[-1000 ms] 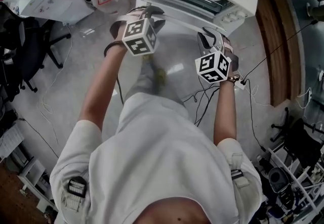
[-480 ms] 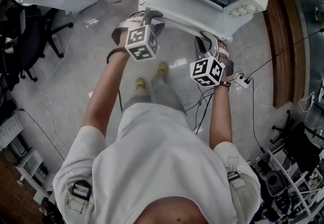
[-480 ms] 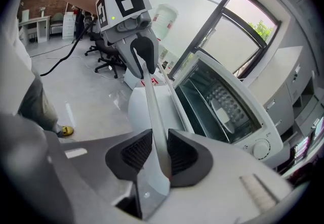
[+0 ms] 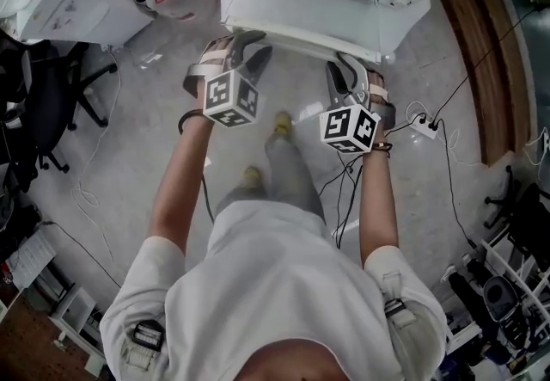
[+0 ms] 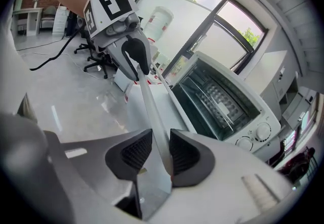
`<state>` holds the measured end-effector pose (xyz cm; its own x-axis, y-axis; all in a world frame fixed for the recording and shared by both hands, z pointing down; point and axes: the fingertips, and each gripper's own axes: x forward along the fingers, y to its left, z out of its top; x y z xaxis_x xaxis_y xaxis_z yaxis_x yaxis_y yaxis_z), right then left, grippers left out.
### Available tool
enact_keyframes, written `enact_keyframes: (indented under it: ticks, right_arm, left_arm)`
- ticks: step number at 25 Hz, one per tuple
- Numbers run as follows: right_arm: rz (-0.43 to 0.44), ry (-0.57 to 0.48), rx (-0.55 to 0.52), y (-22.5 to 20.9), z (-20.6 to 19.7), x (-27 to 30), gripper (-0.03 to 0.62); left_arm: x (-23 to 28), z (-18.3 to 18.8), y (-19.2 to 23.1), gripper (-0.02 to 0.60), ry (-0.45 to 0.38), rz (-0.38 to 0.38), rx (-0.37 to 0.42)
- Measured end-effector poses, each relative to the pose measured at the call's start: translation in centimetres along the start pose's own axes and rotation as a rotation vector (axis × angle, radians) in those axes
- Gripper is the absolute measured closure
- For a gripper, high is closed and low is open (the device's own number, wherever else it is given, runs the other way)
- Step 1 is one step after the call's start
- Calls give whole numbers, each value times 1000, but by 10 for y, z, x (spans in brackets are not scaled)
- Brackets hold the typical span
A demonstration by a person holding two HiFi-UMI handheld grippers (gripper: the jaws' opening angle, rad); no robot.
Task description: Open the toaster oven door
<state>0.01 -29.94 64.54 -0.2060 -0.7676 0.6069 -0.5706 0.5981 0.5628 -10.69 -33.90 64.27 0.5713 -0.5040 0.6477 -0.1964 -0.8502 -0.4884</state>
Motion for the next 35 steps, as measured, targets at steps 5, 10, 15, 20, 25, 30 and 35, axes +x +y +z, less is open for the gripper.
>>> enact_keyframes:
  ticks: [5,10,15,20,25,30,35]
  right_arm:
    - [-69,-25,8,23,-16,8,497]
    - [-135,-44,7,45,-33,24,497]
    - [-197,-64,12,62,-49,38,497]
    - [-234,-98,53,77,-64,54,497]
    - [-267,-131,94,88,-74,71,497]
    - [-263,-140,133,96,-89,87,499]
    - [-278,-162,164,92,-90,88,499]
  left_arm:
    - [9,-16,-25,460,-42,49,31]
    - [27,-36,-47,445,-81,97,52]
    - [44,-50,-65,433,-124,150,59]
    - [63,-66,-79,422,-166,194,65]
    - [82,-82,-88,414,-191,229,66]
    - [99,-92,-96,413,-198,238,50]
    - [101,-91,-93,422,-214,247,24]
